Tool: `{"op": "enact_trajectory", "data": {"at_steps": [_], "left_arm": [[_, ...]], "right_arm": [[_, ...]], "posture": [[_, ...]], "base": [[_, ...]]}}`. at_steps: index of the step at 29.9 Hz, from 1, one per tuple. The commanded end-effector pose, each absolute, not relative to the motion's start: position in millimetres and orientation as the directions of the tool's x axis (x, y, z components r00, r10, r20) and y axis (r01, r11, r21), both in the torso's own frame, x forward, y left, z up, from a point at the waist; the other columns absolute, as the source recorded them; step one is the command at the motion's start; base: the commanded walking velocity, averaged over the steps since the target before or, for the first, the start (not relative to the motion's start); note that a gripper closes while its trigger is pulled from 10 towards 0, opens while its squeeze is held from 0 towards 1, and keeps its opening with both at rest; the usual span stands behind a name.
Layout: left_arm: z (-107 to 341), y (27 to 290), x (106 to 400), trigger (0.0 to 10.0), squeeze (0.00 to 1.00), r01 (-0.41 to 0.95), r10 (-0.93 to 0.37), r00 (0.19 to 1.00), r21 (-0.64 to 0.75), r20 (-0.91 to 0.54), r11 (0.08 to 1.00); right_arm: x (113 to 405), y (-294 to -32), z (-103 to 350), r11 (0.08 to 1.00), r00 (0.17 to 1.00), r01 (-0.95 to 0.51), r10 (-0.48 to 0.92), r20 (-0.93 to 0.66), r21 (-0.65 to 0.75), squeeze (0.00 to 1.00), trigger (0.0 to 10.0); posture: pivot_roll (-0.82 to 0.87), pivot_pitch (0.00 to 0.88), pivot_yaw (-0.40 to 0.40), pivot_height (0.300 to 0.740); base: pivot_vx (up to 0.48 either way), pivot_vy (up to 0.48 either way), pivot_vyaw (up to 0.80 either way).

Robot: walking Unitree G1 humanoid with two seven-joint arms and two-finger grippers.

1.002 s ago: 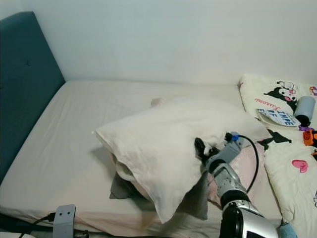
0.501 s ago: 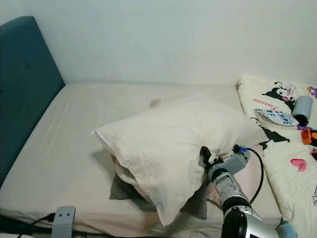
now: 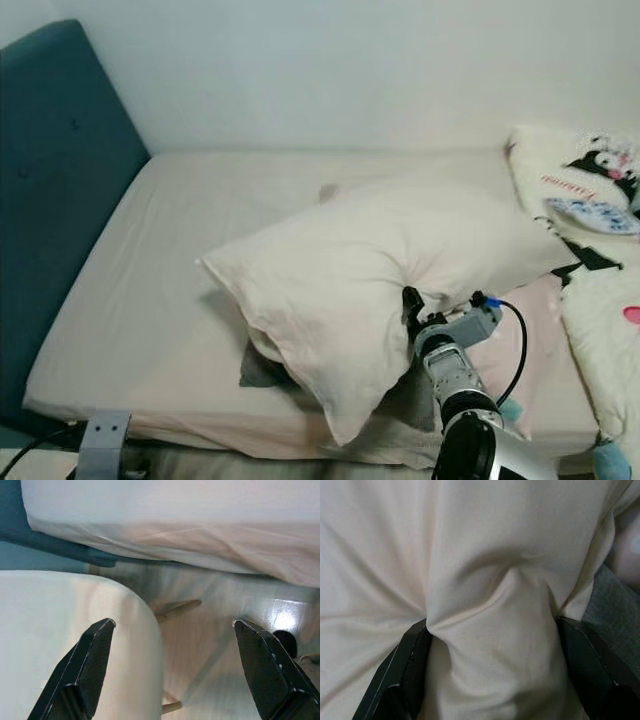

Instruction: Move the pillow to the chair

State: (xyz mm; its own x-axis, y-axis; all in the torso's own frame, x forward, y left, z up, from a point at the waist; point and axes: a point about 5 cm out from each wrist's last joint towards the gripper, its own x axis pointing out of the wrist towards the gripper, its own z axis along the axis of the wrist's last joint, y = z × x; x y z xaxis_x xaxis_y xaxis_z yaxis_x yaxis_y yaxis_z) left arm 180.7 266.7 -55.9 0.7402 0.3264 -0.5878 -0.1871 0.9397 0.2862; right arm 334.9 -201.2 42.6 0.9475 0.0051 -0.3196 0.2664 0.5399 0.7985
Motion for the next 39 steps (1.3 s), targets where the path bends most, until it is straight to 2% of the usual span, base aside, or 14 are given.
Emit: {"op": "enact_trajectory", "data": {"at_steps": [1, 2, 3, 4, 5, 10, 18, 27, 32, 35, 36, 39], "left_arm": [[-55.4, 274.6, 174.1, 10.0, 0.00, -0.161, 0.325, 0.742, 0.314, -0.587, 0.936], [-55.4, 274.6, 174.1, 10.0, 0.00, -0.161, 0.325, 0.742, 0.314, -0.587, 0.936], [-54.9, 275.9, 173.1, 10.0, 0.00, -0.159, 0.324, 0.745, 0.317, -0.583, 0.935], [-54.4, 276.6, 172.6, 10.0, 0.00, -0.156, 0.323, 0.748, 0.320, -0.579, 0.935], [-54.0, 276.1, 173.0, 10.0, 0.00, -0.152, 0.320, 0.753, 0.322, -0.574, 0.934], [-53.4, 272.0, 176.3, 10.0, 0.00, -0.142, 0.311, 0.764, 0.323, -0.566, 0.936], [-52.1, 267.1, 182.4, 10.0, 0.00, -0.145, 0.305, 0.773, 0.314, -0.556, 0.938], [-41.6, 268.6, 202.9, 10.0, 0.00, -0.215, 0.341, 0.785, 0.290, -0.517, 0.933], [-39.3, 265.4, 211.5, 10.0, 0.00, -0.238, 0.352, 0.780, 0.276, -0.517, 0.931], [-35.7, 263.8, 219.0, 10.0, 0.00, -0.261, 0.360, 0.783, 0.257, -0.507, 0.930], [-35.7, 263.8, 219.0, 10.0, 0.00, -0.261, 0.360, 0.783, 0.257, -0.507, 0.930], [-30.7, 264.4, 227.2, 10.0, 0.00, -0.292, 0.376, 0.783, 0.241, -0.495, 0.926]], "right_arm": [[329.4, -186.1, 31.1, 0.494, 0.927, 0.306, 0.041, -0.373, 0.814, 0.00, 10.0], [329.4, -186.1, 31.1, 0.494, 0.927, 0.306, 0.041, -0.373, 0.814, 0.00, 10.0], [332.1, -182.8, 34.6, 0.485, 0.937, 0.274, 0.061, -0.345, 0.831, 0.00, 5.4], [334.4, -180.2, 37.7, 0.482, 0.944, 0.245, 0.078, -0.320, 0.841, 0.00, 3.9], [337.6, -177.4, 42.1, 0.475, 0.952, 0.212, 0.097, -0.291, 0.854, 0.00, 0.0], [346.1, -170.6, 53.7, 0.494, 0.960, 0.145, 0.138, -0.242, 0.857, 0.00, 0.0], [347.7, -172.2, 55.6, 0.520, 0.958, 0.150, 0.134, -0.254, 0.841, 0.00, 0.0], [353.4, -178.8, 66.4, 0.581, 0.973, 0.091, 0.122, -0.197, 0.809, 0.00, 0.0], [372.2, -178.5, 103.3, 0.624, 0.986, -0.081, 0.162, -0.027, 0.777, 0.00, 0.0], [386.2, -187.2, 144.1, 0.630, 0.973, -0.228, 0.165, 0.160, 0.743, 0.00, 0.0], [386.2, -187.2, 144.1, 0.630, 0.973, -0.228, 0.165, 0.160, 0.743, 0.00, 0.0], [397.7, -198.0, 200.2, 0.641, 0.911, -0.392, 0.170, 0.375, 0.660, 0.00, 0.0]], "posture": [[0.06, 0.240, 0.097, 0.740], [0.06, 0.240, 0.097, 0.740], [0.06, 0.244, 0.102, 0.740], [0.06, 0.244, 0.101, 0.740], [0.06, 0.248, 0.101, 0.740], [0.06, 0.242, 0.096, 0.740], [0.04, 0.220, 0.084, 0.740], [0.02, 0.181, 0.060, 0.740], [0.00, 0.156, 0.052, 0.740], [-0.03, 0.127, 0.048, 0.740], [-0.03, 0.127, 0.048, 0.740], [-0.04, 0.104, 0.044, 0.740]], "base": [[0.000, 0.000, 0.00], [0.000, 0.000, 0.00], [0.000, 0.000, 0.00], [0.000, 0.000, 0.00], [0.000, 0.000, 0.00], [0.000, 0.000, 0.00], [0.000, 0.000, 0.00], [0.000, 0.000, 0.00], [0.000, 0.000, 0.00], [0.000, 0.000, 0.19], [0.000, 0.000, 0.58], [0.000, 0.000, 0.79]]}}
